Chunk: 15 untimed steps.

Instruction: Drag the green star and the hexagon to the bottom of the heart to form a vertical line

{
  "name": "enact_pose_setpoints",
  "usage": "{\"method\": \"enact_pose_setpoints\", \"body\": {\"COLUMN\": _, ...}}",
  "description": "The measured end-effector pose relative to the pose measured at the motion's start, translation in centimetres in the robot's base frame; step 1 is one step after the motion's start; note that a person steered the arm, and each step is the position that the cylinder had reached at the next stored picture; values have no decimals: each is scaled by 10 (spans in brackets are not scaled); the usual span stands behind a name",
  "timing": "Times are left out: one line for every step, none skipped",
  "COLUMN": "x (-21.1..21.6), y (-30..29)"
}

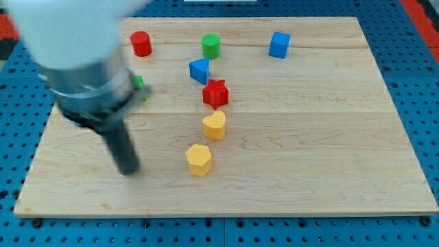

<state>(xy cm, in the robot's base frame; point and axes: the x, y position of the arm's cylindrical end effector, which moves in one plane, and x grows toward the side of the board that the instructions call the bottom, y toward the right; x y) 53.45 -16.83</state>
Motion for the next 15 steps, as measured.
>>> {"method": "enact_pose_setpoints", "body": {"x": -83, "y": -34}}
{"method": "enact_pose_setpoints", "body": {"x": -169, "y": -32}}
{"method": "enact_pose_setpoints", "body": {"x": -158, "y": 47}}
{"method": "enact_pose_setpoints", "body": {"x": -80, "y": 107}}
{"method": "enact_pose_setpoints", "body": {"x": -75, "y": 77}}
{"method": "enact_pose_setpoints", "body": {"x": -77, "y": 69}}
{"method": "enact_pose_setpoints", "body": {"x": -106, "y": 87}}
{"method": "enact_pose_setpoints", "body": {"x": -148, "y": 67}}
{"method": "enact_pose_setpoints", "body": {"x": -153, "y": 29}}
{"method": "enact_pose_setpoints", "body": {"x": -171, "y": 4}}
{"method": "enact_pose_setpoints", "body": {"x": -103, "y": 15}}
{"method": "enact_pose_setpoints", "body": {"x": -68, "y": 31}}
{"method": "enact_pose_setpoints", "body": {"x": -119, "y": 29}}
{"method": "enact_pose_setpoints", "body": {"x": -131, "y": 17}}
{"method": "enact_pose_setpoints", "body": {"x": -90, "y": 8}}
